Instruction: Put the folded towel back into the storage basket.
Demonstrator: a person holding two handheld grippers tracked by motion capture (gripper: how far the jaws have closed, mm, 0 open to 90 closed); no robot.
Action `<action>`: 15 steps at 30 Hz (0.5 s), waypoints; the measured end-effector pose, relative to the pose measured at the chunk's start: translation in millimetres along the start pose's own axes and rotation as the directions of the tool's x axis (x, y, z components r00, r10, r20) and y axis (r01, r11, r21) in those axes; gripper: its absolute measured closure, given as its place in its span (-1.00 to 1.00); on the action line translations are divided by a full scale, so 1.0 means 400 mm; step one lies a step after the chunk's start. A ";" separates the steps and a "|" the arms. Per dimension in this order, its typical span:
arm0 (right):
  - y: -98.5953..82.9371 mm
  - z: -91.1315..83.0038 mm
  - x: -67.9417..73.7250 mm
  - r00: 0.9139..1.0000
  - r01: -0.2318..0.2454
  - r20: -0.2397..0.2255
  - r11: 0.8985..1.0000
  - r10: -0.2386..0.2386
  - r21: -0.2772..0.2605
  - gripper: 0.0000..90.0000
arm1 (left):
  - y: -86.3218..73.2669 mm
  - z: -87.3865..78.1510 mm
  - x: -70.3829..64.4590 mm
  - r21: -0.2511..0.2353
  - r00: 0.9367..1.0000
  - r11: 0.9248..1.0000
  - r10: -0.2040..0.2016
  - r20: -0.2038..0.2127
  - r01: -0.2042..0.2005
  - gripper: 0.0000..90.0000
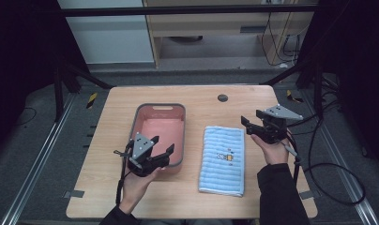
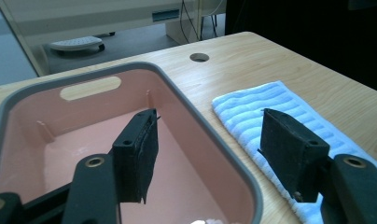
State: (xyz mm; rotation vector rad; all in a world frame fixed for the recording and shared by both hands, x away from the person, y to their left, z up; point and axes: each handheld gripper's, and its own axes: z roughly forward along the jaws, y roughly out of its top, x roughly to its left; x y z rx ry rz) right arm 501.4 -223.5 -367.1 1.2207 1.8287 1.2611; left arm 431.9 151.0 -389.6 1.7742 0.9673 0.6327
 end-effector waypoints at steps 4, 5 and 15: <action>-0.004 0.009 -0.009 1.000 -0.002 0.016 1.000 0.002 0.003 -0.20 | 0.000 0.017 -0.027 0.005 1.000 1.000 0.014 0.019 -0.014 -0.17; -0.005 0.011 -0.011 1.000 -0.003 0.018 1.000 0.002 0.004 -0.20 | -0.001 0.022 -0.034 0.007 1.000 1.000 0.019 0.023 -0.019 -0.17; -0.016 0.025 -0.030 1.000 -0.010 0.027 1.000 0.009 0.021 -0.26 | -0.012 0.060 -0.077 0.034 0.998 0.999 0.030 0.063 -0.032 -0.14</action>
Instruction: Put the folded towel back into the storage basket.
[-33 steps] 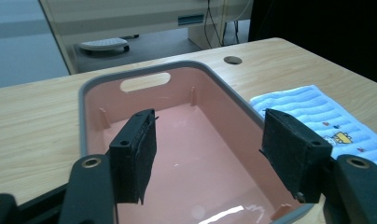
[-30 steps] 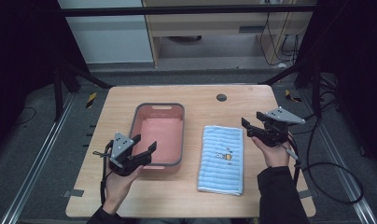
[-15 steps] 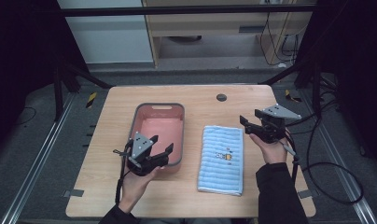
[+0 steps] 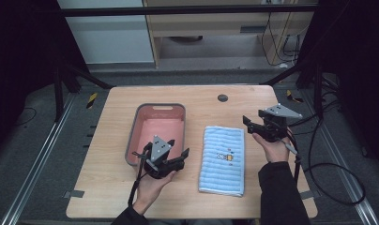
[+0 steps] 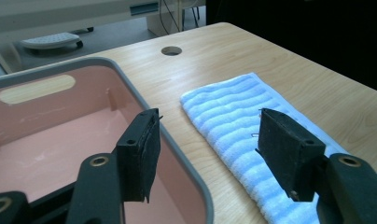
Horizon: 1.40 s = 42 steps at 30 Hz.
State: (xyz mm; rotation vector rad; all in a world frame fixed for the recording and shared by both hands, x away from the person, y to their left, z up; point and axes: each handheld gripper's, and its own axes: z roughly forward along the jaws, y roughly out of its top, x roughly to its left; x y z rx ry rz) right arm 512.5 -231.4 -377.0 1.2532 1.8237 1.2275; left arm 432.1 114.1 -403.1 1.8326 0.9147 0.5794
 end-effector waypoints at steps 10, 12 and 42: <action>-0.037 0.024 -0.030 1.000 -0.006 -0.002 0.999 0.006 0.036 -0.28 | -0.017 0.051 -0.054 0.035 0.999 0.999 0.017 0.037 -0.018 -0.11; -0.044 0.029 -0.034 1.000 -0.009 -0.002 0.999 0.009 0.044 -0.28 | -0.021 0.059 -0.062 0.043 0.999 0.999 0.018 0.041 -0.020 -0.11; -0.115 0.109 -0.032 1.000 -0.010 -0.027 0.994 0.013 0.104 -0.18 | -0.111 0.139 -0.128 0.146 0.998 0.988 0.032 0.054 -0.040 0.04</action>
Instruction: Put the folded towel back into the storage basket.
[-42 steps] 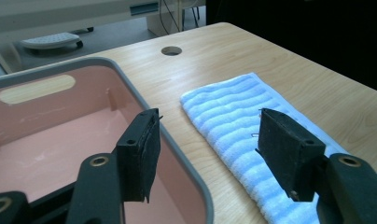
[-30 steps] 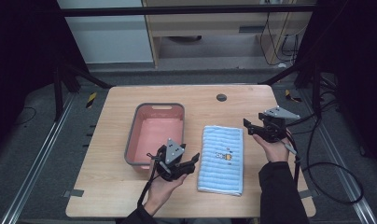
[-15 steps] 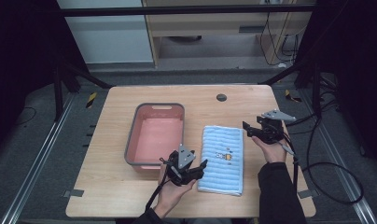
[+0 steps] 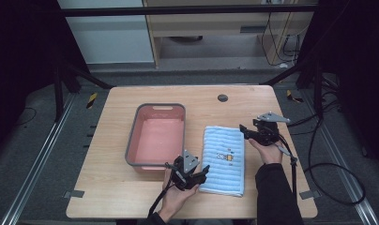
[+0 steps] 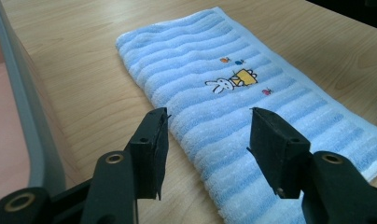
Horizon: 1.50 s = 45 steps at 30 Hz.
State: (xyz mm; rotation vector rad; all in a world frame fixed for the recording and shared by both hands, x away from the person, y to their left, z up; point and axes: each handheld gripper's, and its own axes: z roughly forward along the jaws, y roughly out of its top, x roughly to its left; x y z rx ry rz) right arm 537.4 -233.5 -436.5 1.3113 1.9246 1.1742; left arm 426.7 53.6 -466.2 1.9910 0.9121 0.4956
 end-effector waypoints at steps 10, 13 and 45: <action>-0.033 0.032 -0.004 1.000 -0.014 0.001 0.999 0.014 0.041 -0.09 | -0.023 0.025 -0.013 0.047 1.000 0.999 0.008 -0.005 -0.008 0.14; -0.041 0.045 -0.004 1.000 -0.007 0.001 0.998 0.007 0.061 -0.06 | -0.030 0.031 -0.015 0.060 1.000 0.998 0.007 -0.008 -0.006 0.18; -0.115 0.127 0.009 1.000 -0.025 -0.013 0.974 0.029 0.225 0.21 | -0.068 0.071 -0.012 0.125 0.997 0.990 -0.074 0.015 0.071 0.52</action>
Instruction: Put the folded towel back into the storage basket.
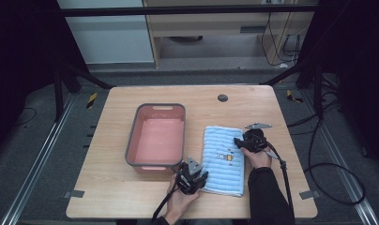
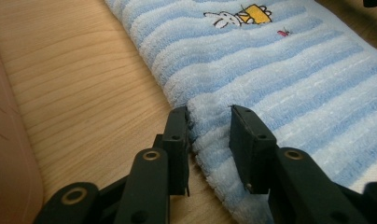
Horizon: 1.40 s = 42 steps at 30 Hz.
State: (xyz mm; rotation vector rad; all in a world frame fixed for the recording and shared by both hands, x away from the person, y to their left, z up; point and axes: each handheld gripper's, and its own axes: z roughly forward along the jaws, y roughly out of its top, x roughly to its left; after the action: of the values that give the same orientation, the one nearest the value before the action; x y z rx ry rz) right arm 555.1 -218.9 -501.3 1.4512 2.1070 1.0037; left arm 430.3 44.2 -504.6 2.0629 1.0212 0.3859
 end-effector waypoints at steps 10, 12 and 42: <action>-0.004 0.000 0.011 0.999 -0.021 -0.037 1.000 0.021 0.005 0.63 | 0.000 0.002 -0.005 -0.003 1.000 1.000 -0.026 0.012 0.026 0.72; -0.004 0.000 0.011 0.998 -0.032 -0.049 0.999 0.032 0.005 0.70 | 0.000 0.002 -0.005 -0.005 0.999 1.000 -0.030 0.013 0.030 0.77; 0.059 -0.140 0.057 0.996 0.041 -0.068 0.980 -0.055 -0.197 0.82 | 0.054 -0.097 -0.001 -0.114 0.998 0.993 -0.022 0.066 0.030 0.90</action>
State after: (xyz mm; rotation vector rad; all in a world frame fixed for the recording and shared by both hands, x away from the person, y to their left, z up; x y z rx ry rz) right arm 524.0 -212.0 -444.6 1.2806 2.0178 1.2242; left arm 419.8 56.1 -463.3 1.9455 0.9644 0.3545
